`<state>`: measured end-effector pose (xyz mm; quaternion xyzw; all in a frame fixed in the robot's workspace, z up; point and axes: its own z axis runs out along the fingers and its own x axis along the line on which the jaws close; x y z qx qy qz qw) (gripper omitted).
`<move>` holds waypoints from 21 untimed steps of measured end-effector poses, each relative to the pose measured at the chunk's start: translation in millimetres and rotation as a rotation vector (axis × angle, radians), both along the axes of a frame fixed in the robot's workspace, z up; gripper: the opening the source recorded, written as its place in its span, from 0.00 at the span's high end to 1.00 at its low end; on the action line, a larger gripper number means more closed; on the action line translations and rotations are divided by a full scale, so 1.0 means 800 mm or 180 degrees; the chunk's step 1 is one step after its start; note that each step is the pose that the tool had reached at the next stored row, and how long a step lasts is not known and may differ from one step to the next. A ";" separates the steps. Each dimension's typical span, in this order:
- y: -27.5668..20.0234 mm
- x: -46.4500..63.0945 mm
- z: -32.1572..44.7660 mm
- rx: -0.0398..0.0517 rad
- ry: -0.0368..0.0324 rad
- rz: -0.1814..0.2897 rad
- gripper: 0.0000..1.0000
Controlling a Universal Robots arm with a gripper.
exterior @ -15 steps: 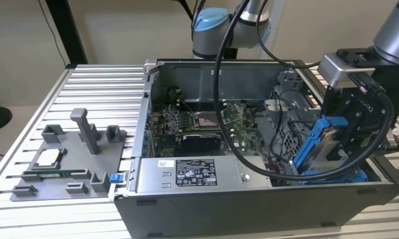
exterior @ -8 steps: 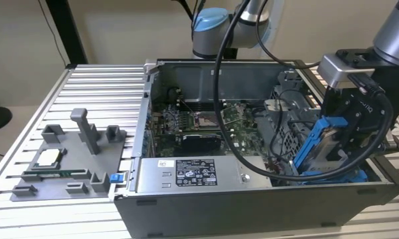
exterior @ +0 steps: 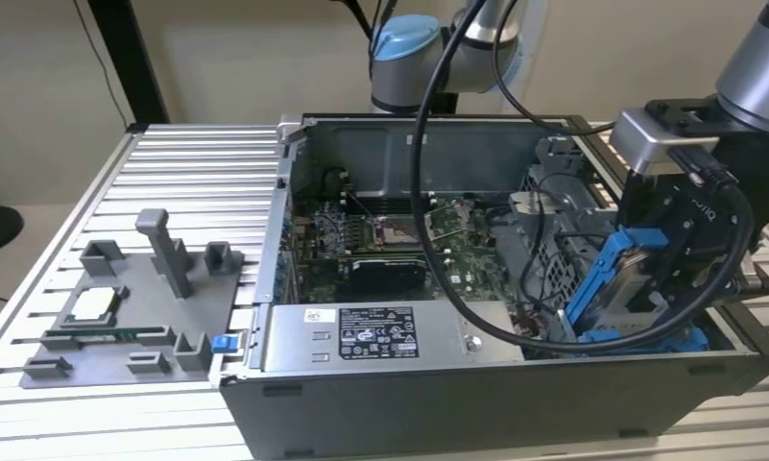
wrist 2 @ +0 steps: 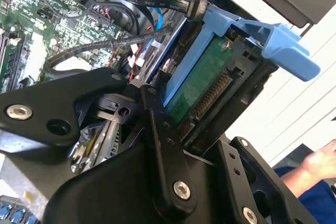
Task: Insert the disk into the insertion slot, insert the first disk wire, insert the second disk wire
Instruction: 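Insert the disk into the insertion slot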
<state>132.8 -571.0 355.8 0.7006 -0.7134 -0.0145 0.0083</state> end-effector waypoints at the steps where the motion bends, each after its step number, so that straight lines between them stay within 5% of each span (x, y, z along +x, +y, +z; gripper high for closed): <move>1: 0.0000 0.000 -0.0006 0.0000 0.0000 0.0000 1.00; 20: 0.0000 0.000 -0.0064 0.0000 -0.0001 0.0000 1.00; 21: 0.0000 0.000 -0.0064 -0.0001 -0.0001 0.0000 0.00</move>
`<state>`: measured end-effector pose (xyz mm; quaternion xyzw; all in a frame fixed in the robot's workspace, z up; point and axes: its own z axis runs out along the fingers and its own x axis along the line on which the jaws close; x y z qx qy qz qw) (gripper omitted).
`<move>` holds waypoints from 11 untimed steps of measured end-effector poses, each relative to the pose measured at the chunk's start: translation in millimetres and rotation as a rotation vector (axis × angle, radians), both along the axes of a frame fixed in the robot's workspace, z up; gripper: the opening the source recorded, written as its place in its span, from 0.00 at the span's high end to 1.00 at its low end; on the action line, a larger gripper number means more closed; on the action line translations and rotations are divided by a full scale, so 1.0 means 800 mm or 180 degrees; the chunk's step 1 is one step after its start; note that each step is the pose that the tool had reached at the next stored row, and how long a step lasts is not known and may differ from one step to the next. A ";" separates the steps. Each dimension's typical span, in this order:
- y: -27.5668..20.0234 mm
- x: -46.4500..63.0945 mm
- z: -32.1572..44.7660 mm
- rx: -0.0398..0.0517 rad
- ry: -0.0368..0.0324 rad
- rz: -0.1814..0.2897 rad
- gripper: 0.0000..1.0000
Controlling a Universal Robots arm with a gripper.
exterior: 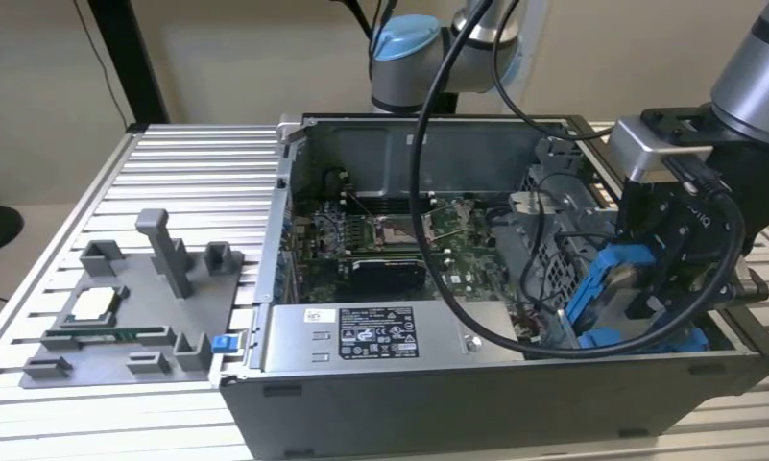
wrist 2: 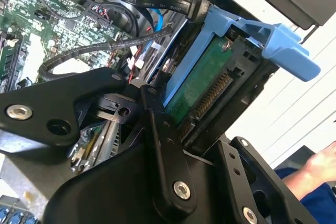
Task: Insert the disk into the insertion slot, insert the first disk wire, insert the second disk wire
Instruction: 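Insert the disk into the insertion slot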
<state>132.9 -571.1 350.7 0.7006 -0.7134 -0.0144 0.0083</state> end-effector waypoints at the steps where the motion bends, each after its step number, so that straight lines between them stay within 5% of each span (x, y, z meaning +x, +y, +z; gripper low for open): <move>1: 0.0000 0.000 -0.0001 0.0001 0.0000 0.0000 0.00; 4: 0.0000 0.000 0.0036 0.0001 0.0001 0.0000 0.00; 11: 0.0000 0.000 0.0350 0.0001 0.0003 -0.0001 0.00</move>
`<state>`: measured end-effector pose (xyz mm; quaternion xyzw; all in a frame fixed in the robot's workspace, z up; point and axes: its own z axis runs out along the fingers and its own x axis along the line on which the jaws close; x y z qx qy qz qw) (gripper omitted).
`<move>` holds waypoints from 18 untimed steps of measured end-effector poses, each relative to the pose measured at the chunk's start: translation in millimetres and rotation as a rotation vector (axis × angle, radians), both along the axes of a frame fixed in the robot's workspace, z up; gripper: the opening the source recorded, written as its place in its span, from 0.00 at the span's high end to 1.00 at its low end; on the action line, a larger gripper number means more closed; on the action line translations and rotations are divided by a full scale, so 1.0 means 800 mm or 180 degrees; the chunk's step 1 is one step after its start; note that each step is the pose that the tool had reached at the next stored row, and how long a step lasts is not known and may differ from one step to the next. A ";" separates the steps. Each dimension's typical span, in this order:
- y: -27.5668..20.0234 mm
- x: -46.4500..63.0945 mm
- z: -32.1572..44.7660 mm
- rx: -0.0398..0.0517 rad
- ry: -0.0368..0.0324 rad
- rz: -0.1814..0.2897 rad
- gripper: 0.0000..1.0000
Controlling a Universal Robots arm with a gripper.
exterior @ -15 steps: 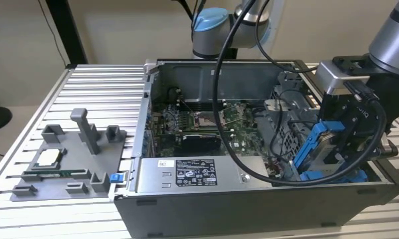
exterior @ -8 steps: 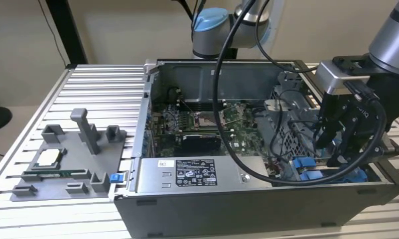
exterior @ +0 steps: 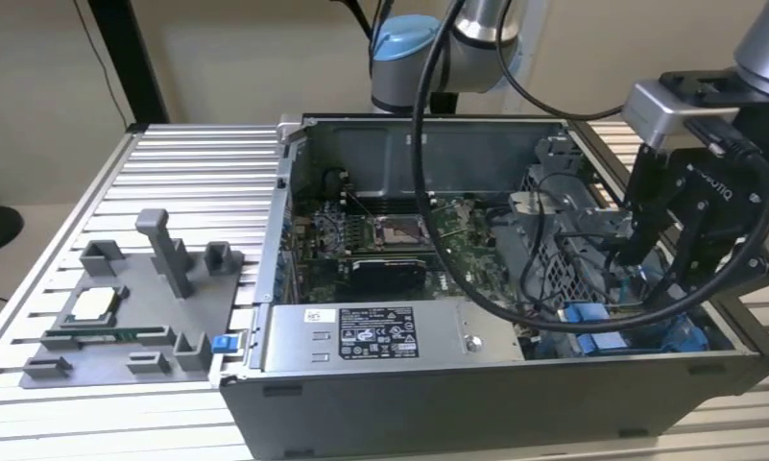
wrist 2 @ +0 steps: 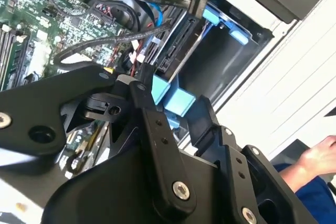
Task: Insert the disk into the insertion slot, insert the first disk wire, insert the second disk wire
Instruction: 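Insert the disk into the insertion slot, then insert the first disk wire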
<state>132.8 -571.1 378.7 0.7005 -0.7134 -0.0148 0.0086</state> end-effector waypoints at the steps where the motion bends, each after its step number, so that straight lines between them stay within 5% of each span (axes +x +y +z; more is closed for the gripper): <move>1: 0.0000 0.000 0.0045 0.0000 0.0001 0.0000 0.00; 7: 0.0000 0.000 0.0249 0.0000 0.0002 0.0000 0.00; 18: 0.0000 0.000 0.0266 0.0000 0.0002 0.0000 0.00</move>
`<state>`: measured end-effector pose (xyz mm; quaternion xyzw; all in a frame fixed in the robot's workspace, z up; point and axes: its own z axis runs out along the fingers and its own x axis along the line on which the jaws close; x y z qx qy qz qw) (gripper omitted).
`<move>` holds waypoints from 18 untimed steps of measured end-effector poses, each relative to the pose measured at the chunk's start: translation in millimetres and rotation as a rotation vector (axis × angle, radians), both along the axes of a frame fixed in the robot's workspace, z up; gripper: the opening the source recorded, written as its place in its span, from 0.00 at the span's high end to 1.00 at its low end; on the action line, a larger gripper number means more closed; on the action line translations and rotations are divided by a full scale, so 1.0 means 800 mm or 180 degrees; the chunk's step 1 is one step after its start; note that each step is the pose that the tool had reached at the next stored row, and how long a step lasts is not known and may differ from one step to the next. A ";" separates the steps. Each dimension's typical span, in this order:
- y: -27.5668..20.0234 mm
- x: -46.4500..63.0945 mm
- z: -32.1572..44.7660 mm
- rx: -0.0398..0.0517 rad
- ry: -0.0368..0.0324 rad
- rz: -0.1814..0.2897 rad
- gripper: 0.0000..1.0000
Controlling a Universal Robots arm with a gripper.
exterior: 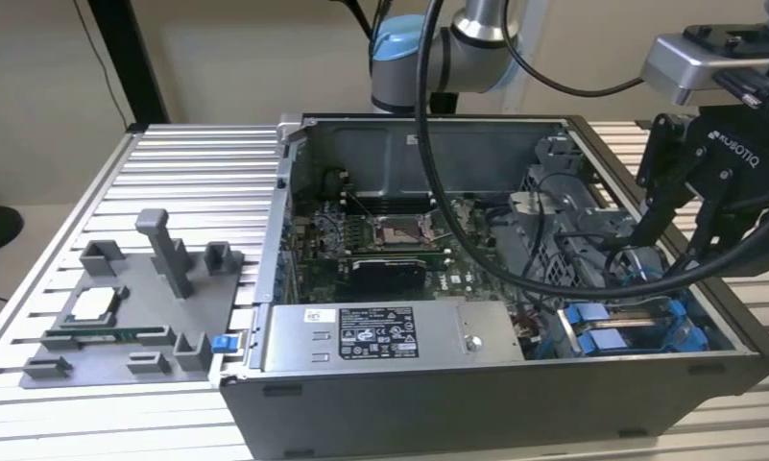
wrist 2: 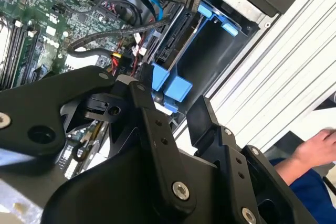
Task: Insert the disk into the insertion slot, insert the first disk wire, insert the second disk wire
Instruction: 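Insert the first disk wire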
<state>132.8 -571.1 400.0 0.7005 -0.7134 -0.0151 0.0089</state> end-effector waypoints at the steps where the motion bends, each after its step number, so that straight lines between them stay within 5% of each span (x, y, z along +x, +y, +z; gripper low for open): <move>1: 0.0000 0.000 0.0000 0.0000 0.0000 0.0000 0.00; 6: 0.0007 0.000 0.0008 -0.0001 0.0000 0.0000 0.00; 12: 0.0161 0.000 0.0008 0.0016 0.0000 0.0000 0.00; 14: 0.0179 0.000 0.0006 0.0066 0.0000 0.0000 0.00; 18: 0.0184 -0.001 0.0006 0.0294 0.0000 -0.0003 0.00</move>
